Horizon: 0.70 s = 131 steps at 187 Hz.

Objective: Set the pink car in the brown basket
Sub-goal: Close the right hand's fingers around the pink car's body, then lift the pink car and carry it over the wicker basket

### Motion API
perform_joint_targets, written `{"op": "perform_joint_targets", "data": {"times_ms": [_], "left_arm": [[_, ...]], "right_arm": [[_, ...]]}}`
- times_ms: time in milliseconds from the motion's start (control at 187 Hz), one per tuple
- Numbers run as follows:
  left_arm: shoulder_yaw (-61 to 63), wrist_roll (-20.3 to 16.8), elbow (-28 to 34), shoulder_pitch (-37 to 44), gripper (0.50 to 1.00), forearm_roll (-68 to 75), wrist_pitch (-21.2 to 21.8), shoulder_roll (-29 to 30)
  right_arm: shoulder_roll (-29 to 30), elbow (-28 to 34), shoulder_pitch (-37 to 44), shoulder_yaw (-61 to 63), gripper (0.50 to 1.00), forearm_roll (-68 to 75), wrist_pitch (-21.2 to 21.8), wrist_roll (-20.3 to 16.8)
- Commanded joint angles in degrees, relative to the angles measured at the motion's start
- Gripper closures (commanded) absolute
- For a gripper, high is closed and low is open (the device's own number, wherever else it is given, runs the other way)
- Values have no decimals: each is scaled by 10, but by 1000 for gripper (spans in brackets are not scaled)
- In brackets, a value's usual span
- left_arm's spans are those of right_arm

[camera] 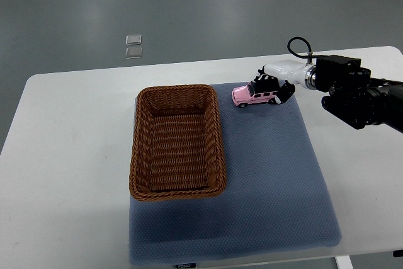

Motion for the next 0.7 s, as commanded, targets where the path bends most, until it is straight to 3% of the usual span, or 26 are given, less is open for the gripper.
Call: {"op": "perform_joint_targets", "data": {"times_ms": [0,70,407,524,696], "left_arm": [[0,0,0,0,500,0,0,0],[0,0,0,0,500,0,0,0],[0,0,1,-1,500,0,0,0],[1,0,1,-1,500,0,0,0],[1,0,1,-4,500,0,0,0]], "right_arm": [[-1,0,0,0,930,0,0,1],[-1,0,0,0,1000,0,-1,0],[-4,7,2,7,1000,7,-40,13],[-14,19,8,9,1000,10,-72,37],[-38,61,43,10,1000,14,-75,76]]}}
